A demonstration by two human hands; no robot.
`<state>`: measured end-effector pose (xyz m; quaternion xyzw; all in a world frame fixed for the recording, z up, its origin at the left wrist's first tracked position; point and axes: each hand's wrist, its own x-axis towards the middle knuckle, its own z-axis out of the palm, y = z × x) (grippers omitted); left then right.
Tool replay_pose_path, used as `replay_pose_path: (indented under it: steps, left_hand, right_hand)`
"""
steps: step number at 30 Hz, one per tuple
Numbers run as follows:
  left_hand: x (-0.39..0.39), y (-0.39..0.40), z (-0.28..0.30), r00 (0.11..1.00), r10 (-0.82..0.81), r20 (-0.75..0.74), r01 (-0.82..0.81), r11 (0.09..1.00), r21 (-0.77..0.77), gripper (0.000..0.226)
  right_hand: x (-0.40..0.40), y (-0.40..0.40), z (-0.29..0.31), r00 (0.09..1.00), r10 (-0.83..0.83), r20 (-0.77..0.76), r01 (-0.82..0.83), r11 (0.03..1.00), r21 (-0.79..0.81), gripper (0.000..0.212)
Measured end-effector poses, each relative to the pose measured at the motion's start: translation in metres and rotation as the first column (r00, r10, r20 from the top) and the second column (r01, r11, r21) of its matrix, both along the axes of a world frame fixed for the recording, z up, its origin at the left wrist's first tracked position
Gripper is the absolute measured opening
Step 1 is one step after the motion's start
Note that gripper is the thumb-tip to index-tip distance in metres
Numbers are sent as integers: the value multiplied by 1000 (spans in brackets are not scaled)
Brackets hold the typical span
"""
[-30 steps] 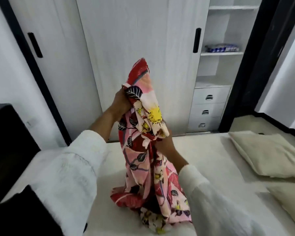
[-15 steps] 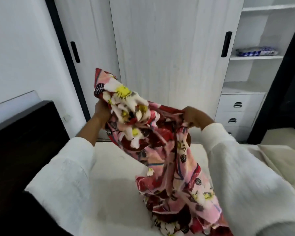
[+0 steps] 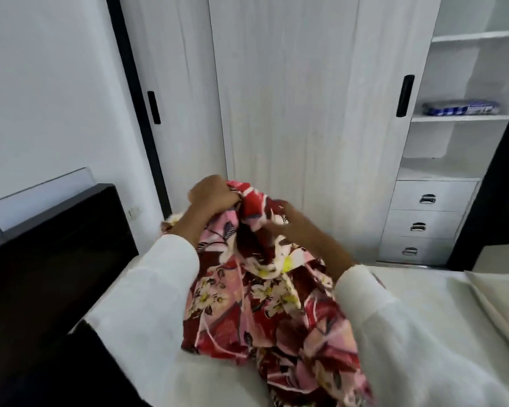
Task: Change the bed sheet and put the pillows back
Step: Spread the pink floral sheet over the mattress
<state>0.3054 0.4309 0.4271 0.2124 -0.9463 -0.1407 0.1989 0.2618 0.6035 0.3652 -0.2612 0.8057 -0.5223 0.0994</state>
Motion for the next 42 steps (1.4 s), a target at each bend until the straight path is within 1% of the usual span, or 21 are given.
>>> replay_pose_path:
  steps: [1,3,5,7,8,10,13,15,17,20,23,25,27,29,31,33,34,35,38,40,42]
  left_hand:
    - [-2,9,2,994,-106,-12,107,983,146,13]
    - [-2,18,5,958,-286,-25,269,866,421,13]
    - [6,10,6,926,-379,-7,292,702,650,30]
    - [18,-8,-1,905,-425,13,246,550,798,46]
    - [23,-18,-8,896,-443,45,215,520,827,52]
    - [27,-27,-27,860,-484,162,165,565,808,57]
    - [21,-26,-55,850,-488,197,220,671,708,34]
    - [12,-17,-59,912,-408,46,252,643,724,14]
    - [-1,-13,-53,962,-233,-142,258,604,754,21]
    - [-18,-17,-30,900,11,-436,352,573,740,21]
    - [-30,-17,2,833,62,-549,453,493,743,22]
    - [-36,-10,20,804,0,-595,536,436,723,21]
    - [-33,6,36,800,-162,-578,591,379,712,19]
    - [-26,21,46,802,-334,-496,594,346,726,31]
    - [-21,28,52,784,-461,-416,593,359,720,37]
    - [-17,28,49,734,-573,-364,606,313,731,43]
    - [-15,26,47,708,-627,-324,611,315,726,47]
    - [-13,22,43,697,-671,-253,614,377,694,54]
    - [-10,4,26,803,-588,98,510,763,397,66]
    - [-11,-15,9,864,-447,234,429,895,124,43]
    - [-9,-39,-9,914,-377,152,351,920,172,18]
  right_hand:
    - [9,-17,-4,997,29,-78,-28,999,16,53]
    - [19,-34,-6,980,-99,-170,95,995,-34,37]
    - [13,-35,-6,980,-193,-36,184,967,-176,17]
    - [-1,-24,-6,972,-225,63,234,940,-249,16]
    - [-8,-18,-6,969,-244,38,245,934,-261,19]
    - [-19,-11,-2,966,-257,-21,241,929,-280,27]
    - [-25,-5,9,969,-237,-66,198,910,-364,23]
    - [-32,-1,12,958,-285,-43,239,869,-434,16]
    - [-42,9,10,912,-409,18,372,809,-456,15]
    - [-51,34,1,726,-684,80,669,673,-314,23]
    - [-48,50,-8,566,-819,98,820,545,-176,34]
    - [-44,45,-8,614,-787,57,765,576,-287,35]
    - [-34,32,0,785,-617,-55,546,731,-409,32]
    - [-17,18,15,924,-350,-155,276,889,-366,38]
    - [-3,5,28,987,-55,-153,17,970,-243,40]
    - [1,-3,33,990,1,-140,-23,987,-157,18]
    - [0,-6,33,980,-96,-177,74,989,-126,11]
    - [-4,-8,32,949,-221,-227,199,973,-114,17]
    - [-9,-12,34,836,-450,-314,419,893,-165,19]
    - [-6,-12,45,769,-570,-288,516,820,-246,22]
    - [-7,-7,57,718,-675,-170,589,720,-367,25]
